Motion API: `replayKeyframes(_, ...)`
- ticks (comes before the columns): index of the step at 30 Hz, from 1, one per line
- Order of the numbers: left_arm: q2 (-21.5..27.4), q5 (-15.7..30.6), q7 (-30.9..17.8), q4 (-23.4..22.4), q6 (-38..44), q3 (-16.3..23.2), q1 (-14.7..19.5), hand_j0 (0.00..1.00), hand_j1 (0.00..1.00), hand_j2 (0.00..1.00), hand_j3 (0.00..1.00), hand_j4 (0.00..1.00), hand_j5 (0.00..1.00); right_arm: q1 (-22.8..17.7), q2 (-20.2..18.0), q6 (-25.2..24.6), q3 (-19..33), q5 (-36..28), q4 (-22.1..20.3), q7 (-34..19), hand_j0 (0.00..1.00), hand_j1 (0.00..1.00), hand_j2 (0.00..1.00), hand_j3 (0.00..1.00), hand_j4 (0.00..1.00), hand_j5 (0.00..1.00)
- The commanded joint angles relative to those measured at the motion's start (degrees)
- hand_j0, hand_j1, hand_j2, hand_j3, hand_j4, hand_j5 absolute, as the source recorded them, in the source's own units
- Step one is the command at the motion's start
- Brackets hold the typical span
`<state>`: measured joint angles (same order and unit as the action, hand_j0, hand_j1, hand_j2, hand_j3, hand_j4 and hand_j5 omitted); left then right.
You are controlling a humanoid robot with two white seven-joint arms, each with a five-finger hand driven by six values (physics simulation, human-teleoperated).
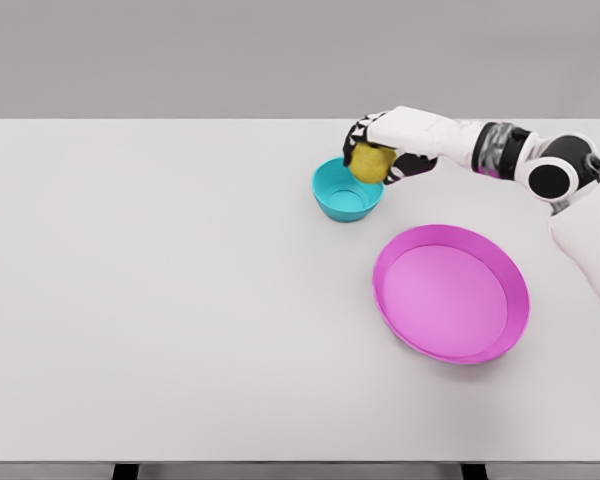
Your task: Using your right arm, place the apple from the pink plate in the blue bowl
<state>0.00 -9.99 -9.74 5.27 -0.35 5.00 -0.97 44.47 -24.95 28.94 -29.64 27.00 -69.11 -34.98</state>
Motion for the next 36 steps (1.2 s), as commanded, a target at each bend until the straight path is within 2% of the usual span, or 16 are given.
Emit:
replayKeyframes(1,0.0,0.0,0.0,0.0,0.0,0.0,0.0,1.0,1.0,1.0,1.0,1.0,1.0,0.0,1.2,-0.1,-0.1,0.2,1.4,0.0,0.54,0.54,0.54,0.54,0.54,0.54)
replayKeyframes(9,0.0,0.1,0.0,0.0,0.0,0.0,0.0,1.0,1.0,1.0,1.0,1.0,1.0,1.8,3.8,-0.1,-1.3,1.3,5.5,0.0,0.54,0.54,0.54,0.54,0.54,0.54)
replayKeyframes(19,0.0,0.0,0.0,0.0,0.0,0.0,0.0,1.0,1.0,1.0,1.0,1.0,1.0,2.2,5.0,-0.1,-2.1,1.6,5.9,0.0,0.54,0.54,0.54,0.54,0.54,0.54)
replayKeyframes(20,0.0,0.1,0.0,0.0,0.0,0.0,0.0,1.0,1.0,1.0,1.0,1.0,1.0,2.2,5.0,-0.1,-2.0,1.6,6.0,0.0,0.56,0.56,0.56,0.56,0.56,0.56)
replayKeyframes(21,0.0,0.1,0.0,0.0,0.0,0.0,0.0,1.0,1.0,1.0,1.0,1.0,1.0,2.2,4.9,-0.1,-2.1,1.6,5.9,0.0,0.89,0.89,0.89,0.89,0.89,0.89)
replayKeyframes(22,0.0,0.1,0.0,0.0,0.0,0.0,0.0,1.0,1.0,1.0,1.0,1.0,1.0,2.2,4.9,-0.1,-2.0,1.7,5.8,0.0,1.0,1.0,1.0,1.0,1.0,1.0)
replayKeyframes(32,0.0,0.0,0.0,0.0,0.0,0.0,0.0,1.0,1.0,1.0,1.0,1.0,1.0,2.2,4.2,0.0,-1.5,1.5,5.0,0.0,1.0,1.0,1.0,1.0,1.0,1.0)
replayKeyframes(34,0.0,0.0,0.0,0.0,0.0,0.0,0.0,1.0,1.0,1.0,1.0,1.0,1.0,3.2,3.8,0.1,-1.4,1.1,3.1,0.0,1.0,1.0,1.0,1.0,1.0,1.0)
replayKeyframes(36,0.0,0.0,0.0,0.0,0.0,0.0,0.0,1.0,1.0,1.0,1.0,1.0,1.0,3.0,-0.5,0.1,-0.2,0.8,-2.2,0.0,1.0,1.0,1.0,1.0,1.0,1.0)
